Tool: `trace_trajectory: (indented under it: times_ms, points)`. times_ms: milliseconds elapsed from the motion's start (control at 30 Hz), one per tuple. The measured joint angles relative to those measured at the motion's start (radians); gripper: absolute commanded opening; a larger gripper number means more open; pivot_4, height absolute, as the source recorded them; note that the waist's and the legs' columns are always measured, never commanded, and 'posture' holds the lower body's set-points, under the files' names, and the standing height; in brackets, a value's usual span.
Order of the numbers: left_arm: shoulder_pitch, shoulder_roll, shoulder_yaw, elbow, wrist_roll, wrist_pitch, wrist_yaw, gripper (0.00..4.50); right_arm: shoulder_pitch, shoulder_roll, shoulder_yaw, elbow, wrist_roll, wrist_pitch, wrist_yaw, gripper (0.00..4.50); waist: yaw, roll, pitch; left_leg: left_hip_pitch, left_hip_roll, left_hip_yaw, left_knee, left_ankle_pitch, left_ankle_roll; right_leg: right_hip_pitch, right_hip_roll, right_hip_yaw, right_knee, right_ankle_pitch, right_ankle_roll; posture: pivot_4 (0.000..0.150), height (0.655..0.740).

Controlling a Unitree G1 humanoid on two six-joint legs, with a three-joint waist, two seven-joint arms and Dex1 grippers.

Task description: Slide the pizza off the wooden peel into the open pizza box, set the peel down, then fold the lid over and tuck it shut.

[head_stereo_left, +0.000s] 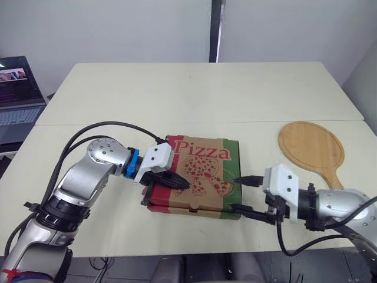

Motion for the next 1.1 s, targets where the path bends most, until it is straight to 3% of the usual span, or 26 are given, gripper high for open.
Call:
trace_trajectory:
  times_ms: [67, 167, 400, 600, 767, 900, 1100]
  points:
    - [0.000, -0.003, 0.000, 0.003, 0.002, -0.002, 0.001, 0.00, -0.033, 0.002, 0.008, 0.016, -0.002, 0.006, -0.017, 3.10, -0.001, 0.000, 0.000, 0.001, 0.000, 0.000, 0.000, 0.000, 0.000, 0.001, 0.000, 0.000, 0.000, 0.000, 0.000, 0.150, 0.7350]
    - [0.000, -0.008, -0.001, 0.008, 0.003, -0.004, 0.003, 0.00, -0.081, 0.033, 0.099, 0.041, -0.043, 0.006, -0.054, 2.54, -0.002, 0.000, 0.000, 0.001, 0.000, 0.000, 0.000, 0.000, 0.000, 0.001, 0.000, 0.000, 0.000, 0.000, 0.000, 0.150, 0.7350]
    - [0.000, -0.018, 0.002, 0.011, 0.002, -0.005, 0.021, 0.00, -0.159, 0.109, 0.360, 0.139, -0.203, -0.059, -0.084, 0.05, -0.002, 0.000, 0.000, 0.001, 0.000, -0.001, 0.000, 0.001, -0.002, 0.001, 0.000, 0.000, 0.000, 0.000, 0.000, 0.150, 0.7350]
    - [0.001, 0.003, 0.080, 0.012, -0.052, 0.058, 0.045, 0.00, -0.173, 0.128, 0.426, 0.180, -0.281, -0.128, -0.071, 0.02, -0.003, 0.000, 0.000, 0.001, 0.000, -0.001, 0.000, 0.001, -0.001, 0.000, 0.000, -0.001, 0.000, 0.000, 0.000, 0.150, 0.7350]
    - [-0.005, 0.164, 0.178, 0.108, -0.038, 0.039, 0.020, 0.00, -0.172, 0.132, 0.434, 0.190, -0.305, -0.153, -0.051, 0.02, -0.007, 0.000, 0.000, 0.001, 0.000, -0.001, -0.001, 0.001, -0.001, -0.001, 0.001, 0.000, 0.000, 0.000, 0.000, 0.150, 0.7350]
    - [0.078, 0.284, 0.199, 0.171, 0.018, -0.055, -0.037, 0.00, -0.174, 0.132, 0.435, 0.201, -0.316, -0.163, -0.031, 0.02, -0.006, 0.000, 0.000, 0.000, 0.000, -0.001, -0.001, 0.001, -0.001, -0.001, 0.001, 0.000, -0.001, 0.000, 0.000, 0.150, 0.7350]
    - [0.170, 0.290, 0.201, 0.092, -0.004, -0.036, -0.057, 0.00, -0.180, 0.139, 0.434, 0.211, -0.319, -0.164, -0.017, 0.02, 0.000, 0.000, 0.000, 0.000, 0.000, -0.002, -0.001, 0.000, 0.000, 0.000, 0.001, -0.001, 0.000, -0.001, 0.000, 0.150, 0.7350]
